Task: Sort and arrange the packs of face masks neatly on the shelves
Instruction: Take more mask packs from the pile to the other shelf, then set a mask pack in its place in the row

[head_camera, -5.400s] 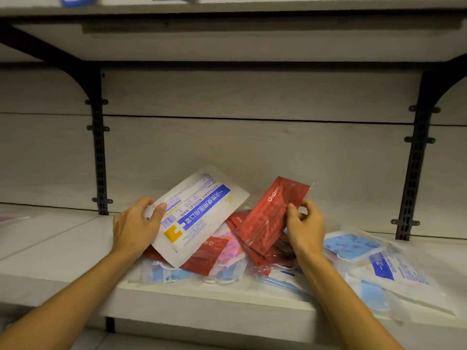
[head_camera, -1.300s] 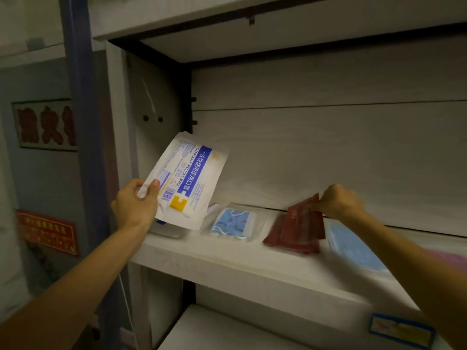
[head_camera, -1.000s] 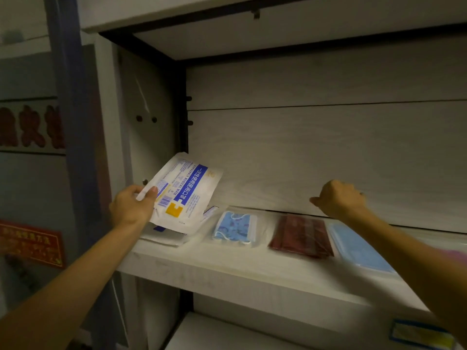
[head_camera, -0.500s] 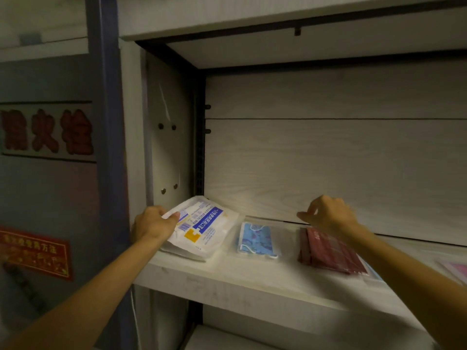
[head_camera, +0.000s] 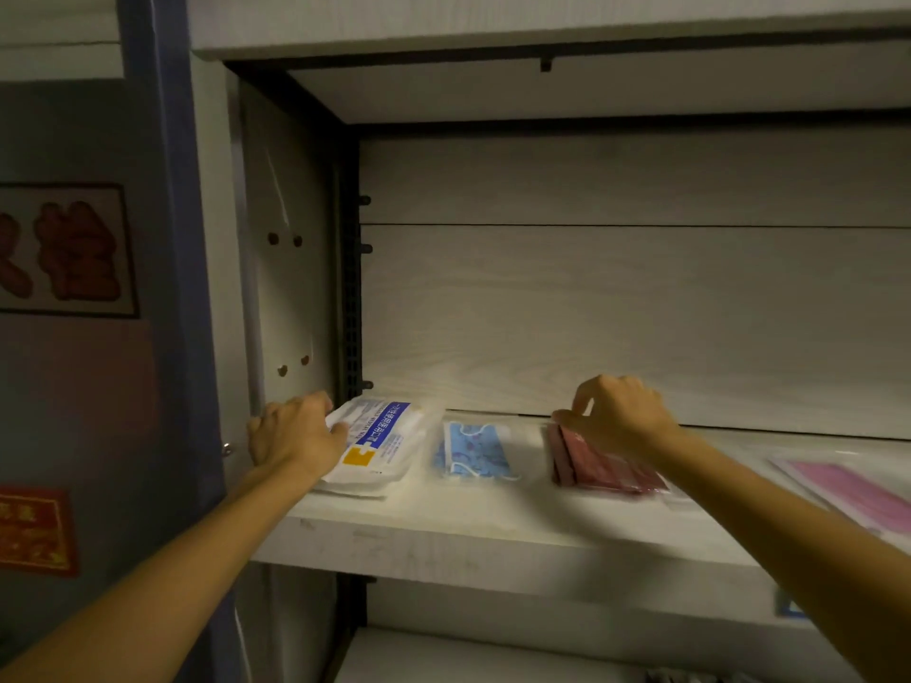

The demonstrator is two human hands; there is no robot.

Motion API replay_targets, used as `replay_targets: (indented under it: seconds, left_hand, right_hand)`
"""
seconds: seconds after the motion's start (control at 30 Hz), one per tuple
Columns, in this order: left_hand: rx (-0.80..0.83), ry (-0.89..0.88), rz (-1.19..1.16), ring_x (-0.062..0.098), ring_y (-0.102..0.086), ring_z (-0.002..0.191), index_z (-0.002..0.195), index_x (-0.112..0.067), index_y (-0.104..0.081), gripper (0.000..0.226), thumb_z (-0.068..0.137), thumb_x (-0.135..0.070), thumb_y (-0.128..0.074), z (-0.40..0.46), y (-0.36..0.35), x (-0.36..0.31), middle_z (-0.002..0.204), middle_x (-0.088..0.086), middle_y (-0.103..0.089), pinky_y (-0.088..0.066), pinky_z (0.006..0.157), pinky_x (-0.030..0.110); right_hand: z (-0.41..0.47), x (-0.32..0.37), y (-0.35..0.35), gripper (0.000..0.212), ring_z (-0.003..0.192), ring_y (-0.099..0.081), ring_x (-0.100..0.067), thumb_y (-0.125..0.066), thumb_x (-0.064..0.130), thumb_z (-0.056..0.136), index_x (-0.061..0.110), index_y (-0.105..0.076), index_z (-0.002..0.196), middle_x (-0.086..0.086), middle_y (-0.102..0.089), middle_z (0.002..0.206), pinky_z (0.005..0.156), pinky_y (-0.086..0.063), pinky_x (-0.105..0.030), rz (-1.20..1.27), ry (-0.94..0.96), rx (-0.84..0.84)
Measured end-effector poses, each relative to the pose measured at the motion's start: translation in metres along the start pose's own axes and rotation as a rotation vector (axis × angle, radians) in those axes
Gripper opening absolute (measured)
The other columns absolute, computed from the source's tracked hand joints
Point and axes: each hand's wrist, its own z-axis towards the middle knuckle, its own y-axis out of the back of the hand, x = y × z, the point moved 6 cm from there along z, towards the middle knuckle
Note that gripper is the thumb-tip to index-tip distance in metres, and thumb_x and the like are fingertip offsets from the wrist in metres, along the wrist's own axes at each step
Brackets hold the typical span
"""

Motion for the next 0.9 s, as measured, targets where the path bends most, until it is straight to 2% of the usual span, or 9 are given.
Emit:
replay_targets:
  seconds: [0.13,0.33,0.53,0.7,0.9]
  left_hand:
    - [-0.101,-0.183,-0.005,0.026,-0.056,0.106,0.120,-0.022,-0.056,0.033,0.091,-0.039,-0.055,-0.007,0.007,-0.032,0.114,0.004,-0.065,-0.040,0.088,0.035]
    - [-0.118,-0.440,-0.151,0.026,-0.051,0.114,0.122,-0.025,-0.055,0.033,0.093,-0.039,-0.052,-0.033,0.005,-0.106,0.122,-0.001,-0.063,-0.035,0.092,0.034]
    - [-0.078,-0.672,-0.245,0.026,-0.051,0.112,0.119,-0.027,-0.056,0.031,0.093,-0.042,-0.049,-0.082,-0.006,-0.188,0.119,-0.003,-0.064,-0.033,0.090,0.033]
    - [-0.038,-0.810,-0.285,0.026,-0.051,0.109,0.119,-0.028,-0.056,0.031,0.092,-0.042,-0.050,-0.122,-0.005,-0.249,0.117,-0.002,-0.064,-0.033,0.088,0.034]
    - [0.017,-0.869,-0.285,0.024,-0.049,0.114,0.124,-0.028,-0.052,0.035,0.094,-0.044,-0.045,-0.157,0.004,-0.307,0.122,-0.004,-0.061,-0.032,0.094,0.033]
  right_hand:
    - [-0.019,-0.007,0.016,0.039,0.088,-0.063,-0.022,-0.059,0.053,0.088,0.019,-0.067,0.103,-0.003,-0.069,0.094,0.087,-0.051,-0.036,-0.058,0.014,-0.068]
    - [-0.066,-0.040,0.039,0.040,0.095,-0.064,-0.021,-0.056,0.052,0.090,0.022,-0.062,0.116,-0.003,-0.069,0.107,0.088,-0.052,-0.037,-0.175,-0.027,-0.138]
    - [-0.132,-0.091,0.059,0.044,0.092,-0.063,-0.018,-0.053,0.053,0.091,0.022,-0.059,0.121,-0.001,-0.070,0.102,0.085,-0.050,-0.033,-0.250,-0.164,-0.128]
    - [-0.174,-0.137,0.094,0.043,0.094,-0.065,-0.021,-0.054,0.049,0.092,0.020,-0.058,0.124,-0.004,-0.070,0.107,0.088,-0.052,-0.039,-0.300,-0.244,-0.145]
    - [-0.205,-0.187,0.128,0.044,0.099,-0.063,-0.021,-0.054,0.048,0.092,0.020,-0.056,0.126,-0.005,-0.067,0.115,0.092,-0.051,-0.039,-0.309,-0.287,-0.157]
